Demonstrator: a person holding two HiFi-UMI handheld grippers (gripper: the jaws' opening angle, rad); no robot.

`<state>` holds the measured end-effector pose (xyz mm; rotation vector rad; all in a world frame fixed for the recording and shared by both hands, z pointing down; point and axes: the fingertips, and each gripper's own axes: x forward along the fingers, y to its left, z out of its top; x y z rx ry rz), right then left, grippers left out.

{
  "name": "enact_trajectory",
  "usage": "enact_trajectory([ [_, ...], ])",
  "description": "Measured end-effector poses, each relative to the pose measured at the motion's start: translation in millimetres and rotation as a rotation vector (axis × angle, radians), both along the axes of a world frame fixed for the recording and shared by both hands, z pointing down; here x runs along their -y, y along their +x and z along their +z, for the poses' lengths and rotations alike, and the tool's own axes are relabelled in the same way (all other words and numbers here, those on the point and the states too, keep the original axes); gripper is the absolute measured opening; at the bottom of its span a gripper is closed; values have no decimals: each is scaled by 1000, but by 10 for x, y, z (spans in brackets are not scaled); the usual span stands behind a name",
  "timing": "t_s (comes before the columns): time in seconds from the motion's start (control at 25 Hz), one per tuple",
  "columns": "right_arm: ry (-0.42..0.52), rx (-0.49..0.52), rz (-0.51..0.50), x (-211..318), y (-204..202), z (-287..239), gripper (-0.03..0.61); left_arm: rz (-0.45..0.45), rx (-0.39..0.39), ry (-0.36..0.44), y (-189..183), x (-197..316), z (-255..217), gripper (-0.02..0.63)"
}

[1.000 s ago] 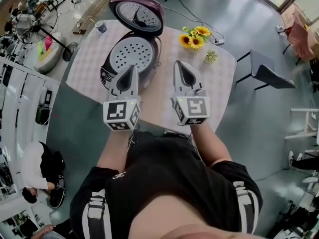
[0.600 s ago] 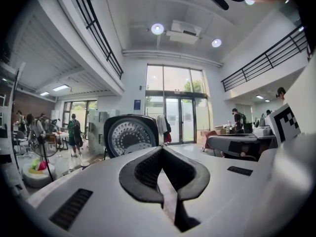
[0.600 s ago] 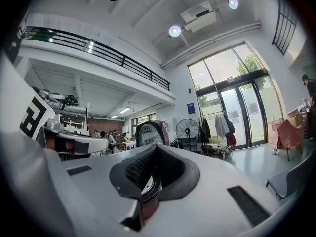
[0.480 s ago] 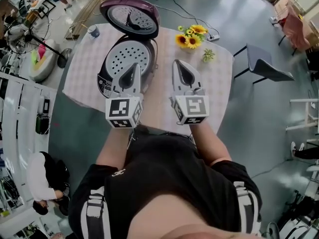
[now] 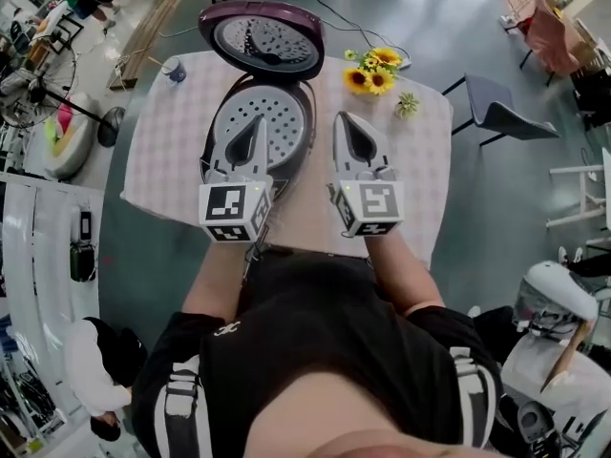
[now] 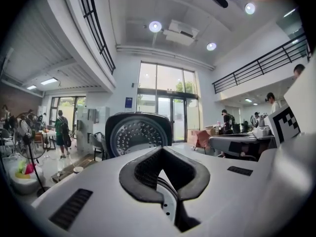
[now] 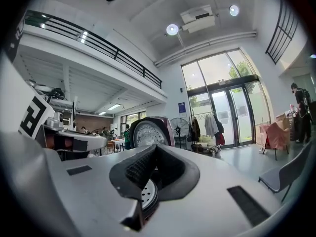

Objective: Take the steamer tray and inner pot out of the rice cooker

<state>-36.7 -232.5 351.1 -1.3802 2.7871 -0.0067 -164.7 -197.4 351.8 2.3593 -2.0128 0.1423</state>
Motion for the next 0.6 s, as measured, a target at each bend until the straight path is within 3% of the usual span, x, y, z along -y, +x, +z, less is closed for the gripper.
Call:
enact_trajectory([
  [0.36, -2, -5, 73, 54, -486, 47, 2, 65, 10, -8, -567, 103, 57, 3],
  [0.6, 18, -6, 96, 63, -679, -24, 2, 121, -6, 4, -742, 139, 33, 3],
])
